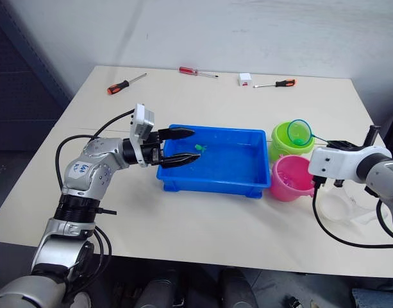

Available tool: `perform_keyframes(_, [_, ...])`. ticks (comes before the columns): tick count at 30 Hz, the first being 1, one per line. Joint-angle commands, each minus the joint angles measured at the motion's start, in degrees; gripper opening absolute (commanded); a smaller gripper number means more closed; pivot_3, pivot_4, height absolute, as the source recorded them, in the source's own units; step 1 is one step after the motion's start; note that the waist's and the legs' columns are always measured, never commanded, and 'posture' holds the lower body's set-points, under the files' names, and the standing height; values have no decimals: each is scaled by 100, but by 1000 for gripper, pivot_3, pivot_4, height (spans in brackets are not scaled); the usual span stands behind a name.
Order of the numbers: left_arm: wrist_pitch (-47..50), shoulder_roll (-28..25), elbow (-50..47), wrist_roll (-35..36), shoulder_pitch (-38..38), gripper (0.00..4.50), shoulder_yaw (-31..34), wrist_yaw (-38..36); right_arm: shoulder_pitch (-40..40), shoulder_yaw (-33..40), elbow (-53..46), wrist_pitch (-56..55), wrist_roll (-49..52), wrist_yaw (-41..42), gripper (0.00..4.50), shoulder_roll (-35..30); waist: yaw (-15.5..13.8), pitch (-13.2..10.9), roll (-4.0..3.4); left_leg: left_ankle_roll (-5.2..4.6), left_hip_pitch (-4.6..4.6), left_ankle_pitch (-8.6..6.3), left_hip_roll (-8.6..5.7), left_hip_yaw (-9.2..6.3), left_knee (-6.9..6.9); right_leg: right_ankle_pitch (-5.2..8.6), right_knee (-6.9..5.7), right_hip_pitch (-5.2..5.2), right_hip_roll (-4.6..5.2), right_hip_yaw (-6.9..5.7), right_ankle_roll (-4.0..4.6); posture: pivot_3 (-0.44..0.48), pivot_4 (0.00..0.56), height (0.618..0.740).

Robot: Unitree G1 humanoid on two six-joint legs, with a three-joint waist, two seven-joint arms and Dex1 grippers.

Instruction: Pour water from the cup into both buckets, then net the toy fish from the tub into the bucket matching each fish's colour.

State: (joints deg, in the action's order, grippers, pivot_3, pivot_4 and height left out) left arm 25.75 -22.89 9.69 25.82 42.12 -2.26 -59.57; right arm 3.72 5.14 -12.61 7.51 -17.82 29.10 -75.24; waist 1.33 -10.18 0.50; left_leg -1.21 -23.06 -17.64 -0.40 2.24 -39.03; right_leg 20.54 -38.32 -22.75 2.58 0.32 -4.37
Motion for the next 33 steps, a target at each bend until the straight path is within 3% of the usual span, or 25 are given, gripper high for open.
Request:
perform_keyframes(1, [-60, -29, -179, 33, 60, 4432, 61, -5, 313, 320, 327, -448, -443, -364, 0, -59, 14, 0, -1, 0, 0, 0, 0, 0, -1, 0, -1, 0, 0, 0, 0, 0, 150, 740])
perform_keyframes(8, [-126, -37, -95, -4, 103, 4432, 55, -20, 166, 192, 388, -1164, -512, -48, 0, -1, 17, 0, -1, 9, 9, 5, 2, 0, -1, 0, -2, 1, -2, 0, 0, 0, 150, 740])
perform_keyframes(14, [-215, -86, 78, -42, 226, 4432, 99, -51, 459, 647, 630, -873, -949, -601, 0, 213, -2, 0, -1, 7, 6, 4, 2, 1, -5, 0, -12, 4, -3, 1, 0, 0, 150, 740])
perform_keyframes(18, [-285, -120, 149, -92, 256, 4432, 69, -86, 383, 458, 548, -1176, -732, -272, 0, 342, 20, 1, -2, 8, 11, 5, 1, 3, -7, 0, -21, 2, -3, 3, 0, 0, 150, 740])
perform_keyframes(21, [-373, -194, 161, -192, 216, 4432, -11, -132, 623, 750, 402, -467, 117, -116, 0, 1070, 14, 0, 0, 15, 22, 9, 7, 0, 1, 0, -19, 10, -10, 0, 0, 0, 150, 740])
perform_keyframes(26, [-386, -631, 241, -347, -78, 4432, 126, -217, 1433, 787, -797, 2069, 2786, 639, 0, 2457, 37, -1, 3, 14, 22, 8, 5, 3, -6, 0, -23, 14, -9, 5, 0, 0, 150, 740])
perform_keyframes(33, [-324, -1244, -128, -392, -608, 4432, 334, -247, 1837, 254, -1434, 4416, 4440, 1134, 0, 2983, 19, -1, 1, 22, 39, 12, 12, -7, 6, 1, -33, 17, -11, 2, 2, 0, 150, 740])
